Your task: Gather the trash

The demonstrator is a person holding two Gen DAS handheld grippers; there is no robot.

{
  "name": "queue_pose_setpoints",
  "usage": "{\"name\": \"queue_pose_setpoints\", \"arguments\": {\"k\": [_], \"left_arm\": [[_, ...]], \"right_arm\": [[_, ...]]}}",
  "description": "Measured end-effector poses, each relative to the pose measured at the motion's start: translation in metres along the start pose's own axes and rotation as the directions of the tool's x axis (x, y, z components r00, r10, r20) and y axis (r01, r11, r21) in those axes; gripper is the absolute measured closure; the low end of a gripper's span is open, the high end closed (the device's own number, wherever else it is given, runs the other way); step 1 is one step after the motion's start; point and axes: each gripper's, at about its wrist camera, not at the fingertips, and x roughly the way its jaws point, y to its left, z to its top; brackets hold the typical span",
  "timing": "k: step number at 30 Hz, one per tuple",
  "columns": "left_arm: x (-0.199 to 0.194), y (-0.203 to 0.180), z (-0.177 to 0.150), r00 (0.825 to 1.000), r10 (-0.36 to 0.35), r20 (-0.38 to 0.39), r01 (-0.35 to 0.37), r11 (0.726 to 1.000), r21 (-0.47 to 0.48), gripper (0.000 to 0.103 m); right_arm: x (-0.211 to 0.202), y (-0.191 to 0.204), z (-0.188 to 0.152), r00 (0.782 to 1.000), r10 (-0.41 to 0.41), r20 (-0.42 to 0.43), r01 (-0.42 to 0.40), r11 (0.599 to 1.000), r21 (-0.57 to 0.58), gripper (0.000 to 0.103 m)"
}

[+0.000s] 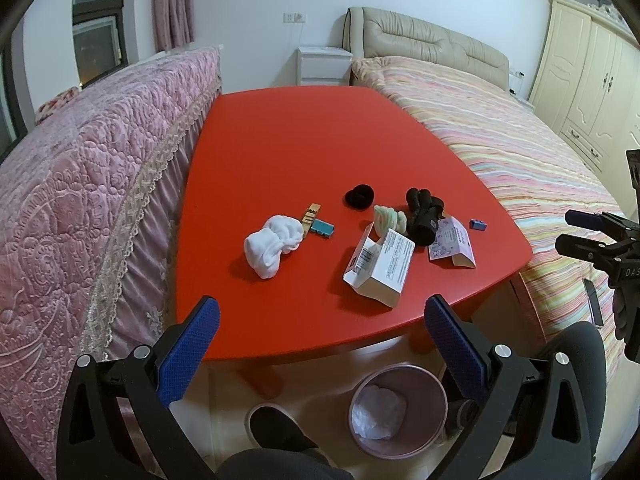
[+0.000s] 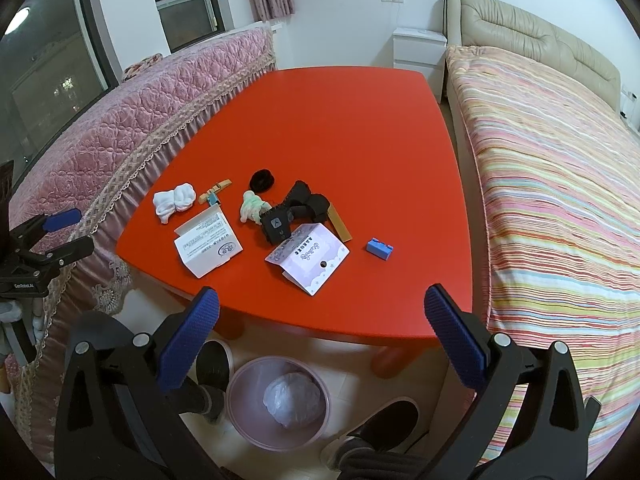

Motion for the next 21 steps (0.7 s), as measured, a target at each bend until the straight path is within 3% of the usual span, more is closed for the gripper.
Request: {"name": "queue_pose_setpoints", "arguments": {"k": [21], "left_arm": [[0.009,0.007,0.002,1.000,0.007,-0.021,-0.007,1.000,0.002,0.006]], "right_arm": [[0.012,-0.012,0.003,0.999,0.005,-0.038,-0.005,1.000,-0.011,0.003]]}}
